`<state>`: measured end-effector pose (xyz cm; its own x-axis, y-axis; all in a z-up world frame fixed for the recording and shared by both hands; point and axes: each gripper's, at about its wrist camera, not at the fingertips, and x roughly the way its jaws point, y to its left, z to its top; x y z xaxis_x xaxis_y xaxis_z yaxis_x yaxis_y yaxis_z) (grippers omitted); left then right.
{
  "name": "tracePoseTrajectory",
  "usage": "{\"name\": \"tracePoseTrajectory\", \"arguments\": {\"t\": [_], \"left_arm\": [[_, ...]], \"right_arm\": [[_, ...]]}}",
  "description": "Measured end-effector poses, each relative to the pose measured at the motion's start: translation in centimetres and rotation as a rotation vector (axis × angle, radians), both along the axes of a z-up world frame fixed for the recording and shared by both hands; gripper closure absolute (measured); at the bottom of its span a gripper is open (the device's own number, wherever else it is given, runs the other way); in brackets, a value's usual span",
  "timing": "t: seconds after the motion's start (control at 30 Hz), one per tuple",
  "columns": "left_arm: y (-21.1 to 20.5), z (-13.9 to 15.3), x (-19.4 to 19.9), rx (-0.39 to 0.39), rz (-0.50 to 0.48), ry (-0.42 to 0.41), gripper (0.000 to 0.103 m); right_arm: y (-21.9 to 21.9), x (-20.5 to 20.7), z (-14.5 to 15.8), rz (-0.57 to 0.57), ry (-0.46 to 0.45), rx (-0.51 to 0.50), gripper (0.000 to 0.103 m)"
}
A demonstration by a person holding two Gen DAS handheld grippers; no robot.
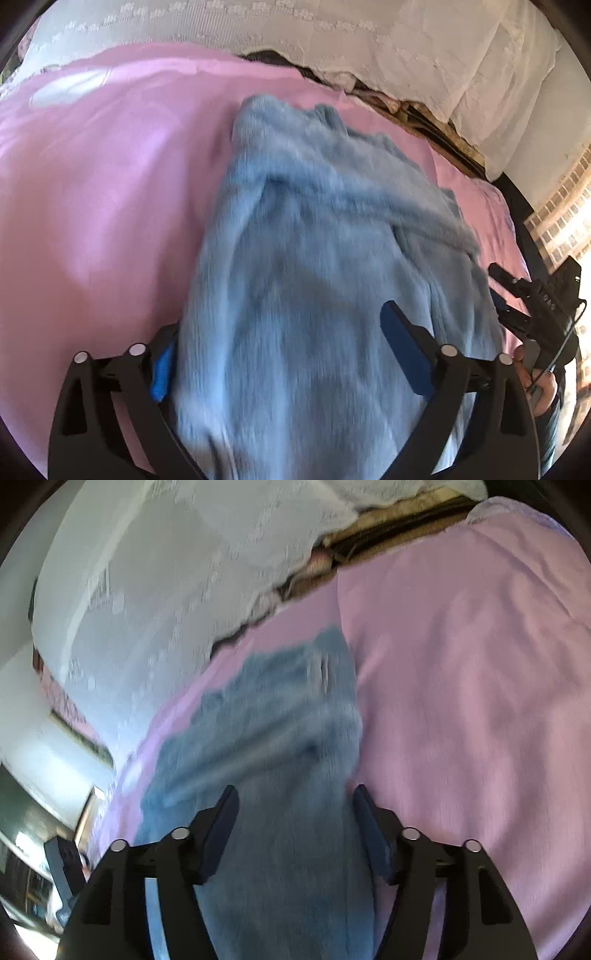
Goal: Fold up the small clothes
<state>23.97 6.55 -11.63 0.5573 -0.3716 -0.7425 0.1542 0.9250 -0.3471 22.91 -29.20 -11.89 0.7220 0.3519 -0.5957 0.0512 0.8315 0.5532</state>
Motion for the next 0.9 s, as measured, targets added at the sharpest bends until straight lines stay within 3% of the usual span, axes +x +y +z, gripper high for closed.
{"name": "tracePoseTrajectory", "arguments": {"t": [0.03,0.13,0.23,0.4,0.6,0.73,0.9], "left_arm": [[-0.3,0.1,-0.6,0.02,-0.007,-0.006,0.011],[-1.1,0.2,-3.0,0.072,-0.038,-0.025,0.008],[-0.9,0.3,-4.9,0.067,-0.05,-0.034,0.008],[0.9,0.5,-7.5,-0.049,-0.059,-0.029,0.008],[2.8,0.7,-10.1,-0.182,-0.107,-0.039,0.008],[4.1,0.4,-10.7,-0.3,-0.125,-0.028,0.008],[4.0,0.4,-10.5,-0.309,-0.127,-0.013,0.008]], "right_arm": [[0.7,-0.6,-0.1,0.025,0.019,-0.042,0.036],[2.1,-2.8,0.3,0.069,0.007,-0.124,0.024],[2.8,-5.1,0.5,0.079,0.003,-0.165,0.019],[1.3,-9.0,0.3,0.064,-0.017,-0.082,0.018],[-2.3,-14.4,0.3,-0.049,-0.083,0.039,0.018],[-2.7,-15.2,0.0,-0.02,-0.081,0.059,0.019],[-2.0,-14.9,-0.1,0.01,-0.063,0.044,0.025]]}}
